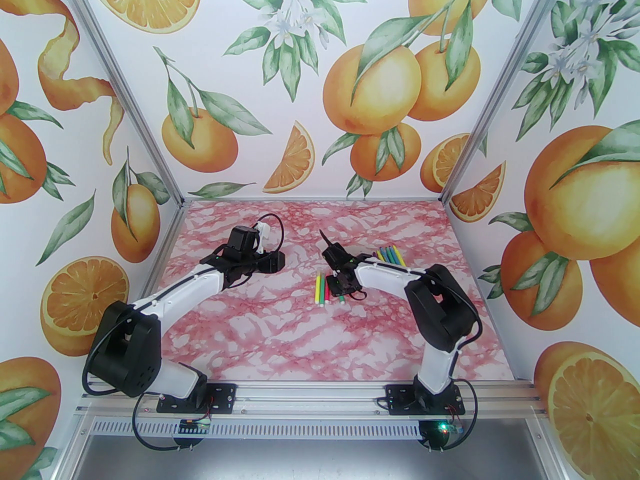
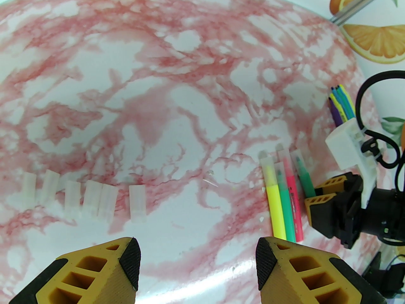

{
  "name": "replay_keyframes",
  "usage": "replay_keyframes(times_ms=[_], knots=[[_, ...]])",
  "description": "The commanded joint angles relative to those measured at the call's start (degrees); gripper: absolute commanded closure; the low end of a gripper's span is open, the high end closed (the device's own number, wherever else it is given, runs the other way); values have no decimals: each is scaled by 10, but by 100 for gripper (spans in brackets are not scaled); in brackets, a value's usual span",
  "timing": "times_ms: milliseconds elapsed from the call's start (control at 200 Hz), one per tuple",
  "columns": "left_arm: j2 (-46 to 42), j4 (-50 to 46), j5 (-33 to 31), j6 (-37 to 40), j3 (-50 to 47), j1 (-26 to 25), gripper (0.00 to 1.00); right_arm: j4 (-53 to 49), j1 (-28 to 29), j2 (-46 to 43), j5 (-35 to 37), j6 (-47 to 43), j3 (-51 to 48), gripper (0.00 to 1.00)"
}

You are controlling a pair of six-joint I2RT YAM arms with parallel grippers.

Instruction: Open the pen caps

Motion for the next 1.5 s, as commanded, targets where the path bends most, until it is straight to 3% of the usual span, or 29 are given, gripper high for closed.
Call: replay_keyframes(times_ms=[0, 826, 1251, 1491], knots=[[-22, 12, -5, 0, -9, 6, 36, -27, -2, 39, 44, -12, 13, 72], [-42, 5, -4, 4, -22, 20, 35, -46, -37, 82, 28, -23, 45, 84], [-28, 25, 30, -12, -19, 20, 35, -21, -61, 25, 23, -25, 9, 89], [-13, 48, 59, -31, -15, 20, 35, 8, -68, -29, -17, -42, -13, 91]])
